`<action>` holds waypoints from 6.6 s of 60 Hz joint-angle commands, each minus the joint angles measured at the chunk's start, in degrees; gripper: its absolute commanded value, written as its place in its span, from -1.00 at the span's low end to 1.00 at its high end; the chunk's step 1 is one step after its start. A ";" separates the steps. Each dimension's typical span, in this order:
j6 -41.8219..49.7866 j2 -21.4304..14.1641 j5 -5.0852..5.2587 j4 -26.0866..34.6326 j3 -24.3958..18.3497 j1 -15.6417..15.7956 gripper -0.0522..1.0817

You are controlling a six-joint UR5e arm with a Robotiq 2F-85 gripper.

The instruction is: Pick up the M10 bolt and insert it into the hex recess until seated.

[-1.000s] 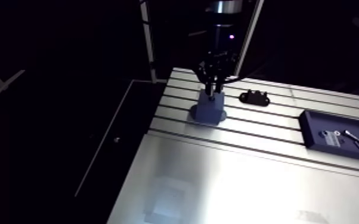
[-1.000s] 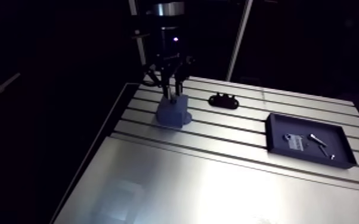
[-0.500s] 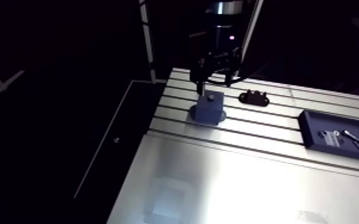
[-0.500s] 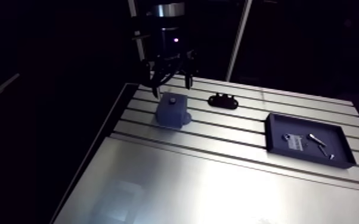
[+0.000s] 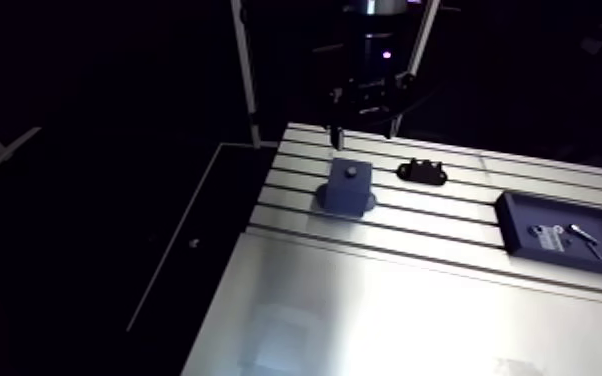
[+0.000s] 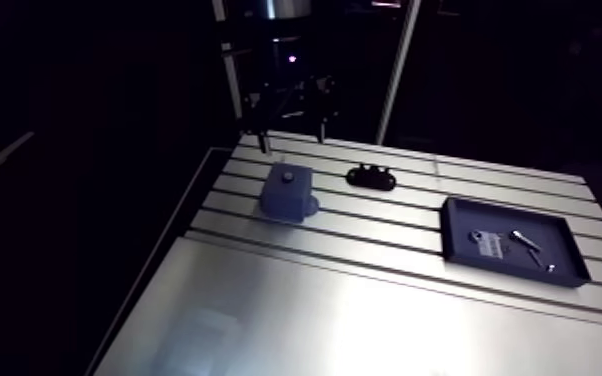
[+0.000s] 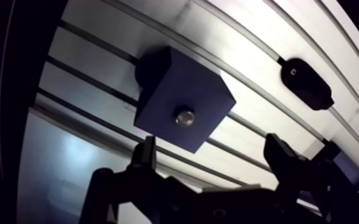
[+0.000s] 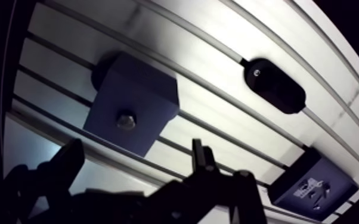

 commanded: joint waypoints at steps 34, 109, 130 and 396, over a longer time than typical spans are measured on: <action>25.90 -1.87 1.28 -4.80 2.99 0.00 0.99; 29.17 -1.33 1.28 -4.85 6.18 0.88 0.99; 28.66 -1.08 1.27 -5.29 6.27 0.97 0.99; 27.33 0.78 1.54 -6.97 6.54 1.67 0.99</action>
